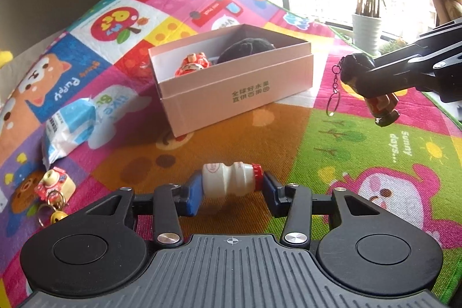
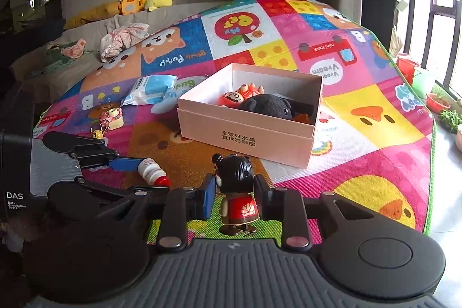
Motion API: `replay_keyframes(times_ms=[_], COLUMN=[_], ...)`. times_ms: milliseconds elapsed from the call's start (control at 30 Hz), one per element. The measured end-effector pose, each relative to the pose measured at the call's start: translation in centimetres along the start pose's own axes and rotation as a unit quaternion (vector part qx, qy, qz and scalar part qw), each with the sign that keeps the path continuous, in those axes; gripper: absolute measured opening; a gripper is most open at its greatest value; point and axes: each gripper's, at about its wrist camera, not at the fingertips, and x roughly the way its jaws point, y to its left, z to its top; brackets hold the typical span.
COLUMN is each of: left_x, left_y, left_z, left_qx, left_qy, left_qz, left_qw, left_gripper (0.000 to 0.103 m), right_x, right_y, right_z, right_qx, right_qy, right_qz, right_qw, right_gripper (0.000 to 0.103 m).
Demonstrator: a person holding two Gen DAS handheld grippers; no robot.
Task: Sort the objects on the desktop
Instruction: 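Grasp the yogurt bottle with the left tool while the right tool lifts the doll keychain, then drop the yogurt bottle and doll keychain into the pink box, opening both tools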
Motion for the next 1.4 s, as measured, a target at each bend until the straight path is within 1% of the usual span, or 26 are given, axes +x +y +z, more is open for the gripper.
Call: replay_keyframes(times_ms=[67, 167, 300, 400, 533, 600, 633, 667, 700, 733, 800, 867, 933, 1000, 1067, 1167, 1233, 1300, 1400], left_x=[-0.6, -1.9, -2.5, -0.9, 3.2, 5.7, 6.9, 7.8, 8.5, 8.8, 8.7, 8.1, 7.7, 7.0, 5.8, 3.5, 2.0, 1.0, -0.4], left_y=[0.0, 0.7, 2.1, 3.1, 4.2, 4.8, 5.2, 5.7, 6.2, 6.6, 7.1, 7.1, 7.1, 7.5, 7.8, 7.3, 7.1, 7.3, 8.0], left_z=[0.6, 2.5, 7.2, 10.2, 13.7, 15.4, 16.2, 16.8, 17.1, 17.2, 16.9, 16.0, 14.9, 13.5, 11.3, 7.0, 4.3, 2.2, 0.0], left_qx=[0.004, 0.003, 0.024, 0.03, 0.035, 0.036, 0.03, 0.018, 0.003, -0.009, -0.017, -0.009, -0.005, -0.017, -0.038, -0.044, -0.052, -0.071, -0.1], left_qy=[-0.011, -0.044, -0.103, -0.124, -0.131, -0.131, -0.123, -0.111, -0.098, -0.09, -0.084, -0.085, -0.078, -0.067, -0.06, -0.055, -0.045, -0.036, -0.03], left_qz=[0.0, 0.005, 0.041, 0.06, 0.076, 0.087, 0.092, 0.098, 0.1, 0.096, 0.089, 0.094, 0.09, 0.086, 0.073, 0.051, 0.044, 0.037, 0.043], left_qw=[0.9999, 0.999, 0.9936, 0.99, 0.9878, 0.9869, 0.9876, 0.9888, 0.9901, 0.9913, 0.9923, 0.9919, 0.9928, 0.9939, 0.9948, 0.9962, 0.9967, 0.9962, 0.9937], left_gripper=[0.048, 0.048, 0.048, 0.048, 0.048, 0.051, 0.052, 0.059, 0.063, 0.064, 0.074, 0.079, 0.081, 0.083, 0.087, 0.094, 0.094, 0.095, 0.096], right_x=[-0.6, -1.9, -3.6, -3.7, -2.7, -1.9, -1.4, -1.1, -0.7, -0.4, 0.2, 0.9, 1.7, 2.7, 3.7, 5.6, 7.4, 9.8, 13.9], right_y=[-0.1, -0.8, -2.6, -3.6, -4.2, -4.0, -3.8, -3.6, -3.5, -3.4, -3.4, -3.5, -3.6, -3.6, -3.7, -3.8, -3.7, -3.5, -3.4], right_z=[0.1, 0.7, 2.9, 4.6, 6.1, 6.7, 7.0, 7.2, 7.5, 7.7, 8.2, 8.9, 9.7, 10.5, 11.4, 12.9, 14.3, 16.0, 18.2], right_qx=[0.001, 0.006, 0.019, 0.023, 0.024, 0.017, 0.013, 0.009, 0.004, 0.002, -0.001, 0.002, 0.009, 0.017, 0.026, 0.031, 0.033, 0.043, 0.075], right_qy=[-0.008, -0.031, -0.077, -0.107, -0.114, -0.11, -0.107, -0.105, -0.102, -0.1, -0.097, -0.091, -0.085, -0.079, -0.074, -0.068, -0.058, -0.041, -0.006], right_qz=[0.002, -0.004, -0.02, -0.046, -0.049, -0.043, -0.04, -0.039, -0.039, -0.039, -0.04, -0.039, -0.034, -0.028, -0.028, -0.028, -0.03, -0.03, -0.007], right_qw=[1.0, 1.0, 0.997, 0.993, 0.992, 0.993, 0.993, 0.994, 0.994, 0.994, 0.995, 0.995, 0.996, 0.996, 0.996, 0.997, 0.997, 0.998, 0.997], right_gripper=[0.028, 0.028, 0.028, 0.028, 0.028, 0.028, 0.028, 0.028, 0.028, 0.028, 0.028, 0.028, 0.028, 0.028, 0.028, 0.028, 0.028, 0.028, 0.028])
